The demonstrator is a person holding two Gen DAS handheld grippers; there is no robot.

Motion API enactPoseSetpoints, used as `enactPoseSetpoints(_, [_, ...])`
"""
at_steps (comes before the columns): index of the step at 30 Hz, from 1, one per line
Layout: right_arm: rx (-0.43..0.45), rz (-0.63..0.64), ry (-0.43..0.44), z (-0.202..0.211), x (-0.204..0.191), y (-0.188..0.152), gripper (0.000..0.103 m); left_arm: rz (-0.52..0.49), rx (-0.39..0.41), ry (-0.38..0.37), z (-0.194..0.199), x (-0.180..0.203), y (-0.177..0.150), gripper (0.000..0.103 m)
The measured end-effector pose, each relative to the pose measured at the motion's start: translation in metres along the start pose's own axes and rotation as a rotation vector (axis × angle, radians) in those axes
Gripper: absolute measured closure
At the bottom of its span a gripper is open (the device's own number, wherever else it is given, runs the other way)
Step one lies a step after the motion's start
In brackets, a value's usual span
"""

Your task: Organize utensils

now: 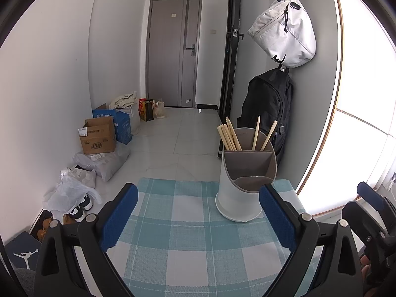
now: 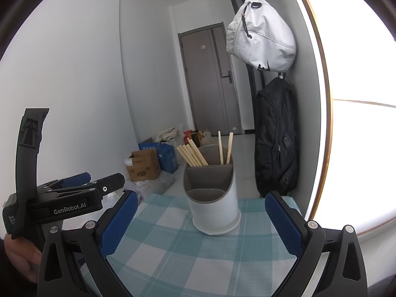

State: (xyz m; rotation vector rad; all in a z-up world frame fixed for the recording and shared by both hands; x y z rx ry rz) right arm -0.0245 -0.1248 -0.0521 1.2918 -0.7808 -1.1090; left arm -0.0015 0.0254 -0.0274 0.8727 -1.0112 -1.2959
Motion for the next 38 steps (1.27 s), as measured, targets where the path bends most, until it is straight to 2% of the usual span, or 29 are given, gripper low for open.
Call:
enactPoseSetpoints(23, [-0.003,0.004,0.002,0.0002,-0.0026,-0.0011,0.0,0.004,-0.018,-0.002,-0.0021,-0.0004,-0.0022,0.007])
enactPoseSetpoints(38, [-0.014,0.009,0.007,-0.0028,-0.0045,-0.0033,0.0,0.0,-0.027,0.022,-0.0058,-0.0009,-0.0047,0.007])
Point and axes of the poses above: each gripper's, at about its wrist camera, not at the fingertips, and z roughly against the way its jaws point, x to its right, y to its top, the point moved 3 cm from there along -z, roughly the way its jaws point, and after that the axes turned 9 degrees about x, right-handed, at the moved point
